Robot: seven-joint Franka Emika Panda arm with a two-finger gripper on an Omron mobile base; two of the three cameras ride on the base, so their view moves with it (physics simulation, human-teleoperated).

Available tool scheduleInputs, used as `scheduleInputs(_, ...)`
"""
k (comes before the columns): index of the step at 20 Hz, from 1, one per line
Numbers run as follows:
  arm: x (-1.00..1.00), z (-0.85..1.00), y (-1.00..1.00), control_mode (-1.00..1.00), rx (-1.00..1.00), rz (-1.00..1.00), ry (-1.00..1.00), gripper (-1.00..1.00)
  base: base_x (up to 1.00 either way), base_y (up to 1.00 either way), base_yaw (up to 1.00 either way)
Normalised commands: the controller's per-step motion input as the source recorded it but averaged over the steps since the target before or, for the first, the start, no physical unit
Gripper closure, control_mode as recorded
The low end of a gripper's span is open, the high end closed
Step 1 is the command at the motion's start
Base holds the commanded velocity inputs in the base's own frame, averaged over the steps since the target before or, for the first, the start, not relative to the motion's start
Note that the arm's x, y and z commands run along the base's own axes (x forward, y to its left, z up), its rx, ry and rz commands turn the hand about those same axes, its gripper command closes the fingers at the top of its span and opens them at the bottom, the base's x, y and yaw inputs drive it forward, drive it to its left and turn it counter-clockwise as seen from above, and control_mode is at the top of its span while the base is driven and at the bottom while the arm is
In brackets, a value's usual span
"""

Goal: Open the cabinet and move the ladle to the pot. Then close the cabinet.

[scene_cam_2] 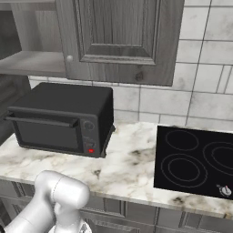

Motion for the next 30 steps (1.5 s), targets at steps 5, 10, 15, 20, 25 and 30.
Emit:
scheduleInputs(5,0.36,0.00,-0.05,-1.00,0.00,0.00,0.00,-1.00,0.00,0.00,0.00)
scheduleInputs(10,0.21,0.07,-0.39,-1.00,0.00,0.00,0.00,-1.00,0.00,0.00,0.00)
scheduleInputs(15,0.37,0.12,-0.47,-1.00,0.00,0.00,0.00,-1.00,0.00,0.00,0.00)
scheduleInputs(20,0.46,0.15,-0.43,-1.00,0.00,0.00,0.02,-1.00,0.00,0.00,0.00)
scheduleInputs(25,0.59,0.12,-0.32,-1.00,0.00,0.00,0.00,-1.00,0.00,0.00,0.00)
scheduleInputs(30,0.67,0.00,-0.24,-1.00,0.00,0.02,0.01,-1.00,0.00,0.00,0.00)
